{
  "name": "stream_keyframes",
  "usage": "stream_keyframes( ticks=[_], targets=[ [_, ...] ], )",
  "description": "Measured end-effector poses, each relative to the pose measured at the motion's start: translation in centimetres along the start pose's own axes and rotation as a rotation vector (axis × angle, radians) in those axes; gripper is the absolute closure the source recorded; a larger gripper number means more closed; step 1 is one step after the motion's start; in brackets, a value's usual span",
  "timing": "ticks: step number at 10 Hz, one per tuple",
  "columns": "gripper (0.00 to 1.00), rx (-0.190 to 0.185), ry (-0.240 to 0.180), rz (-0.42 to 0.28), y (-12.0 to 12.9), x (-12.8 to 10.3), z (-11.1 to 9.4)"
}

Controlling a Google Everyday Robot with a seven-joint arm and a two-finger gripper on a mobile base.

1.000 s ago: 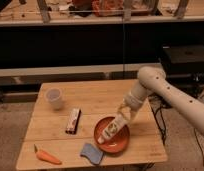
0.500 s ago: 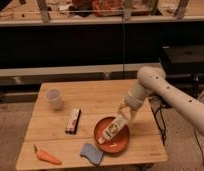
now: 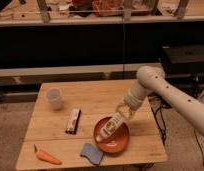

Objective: Place the bottle in the ceramic bowl

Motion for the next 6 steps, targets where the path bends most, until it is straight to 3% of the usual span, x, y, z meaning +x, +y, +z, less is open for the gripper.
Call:
stream_keyframes(
  ticks=[4,6],
  targets=[
    [0.76,-0.001,-0.003,-0.005,-0.22,-0.11,0.24],
    [0.89,0.0,-0.004,-0.007,-0.13,-0.11,0.32]
  ],
)
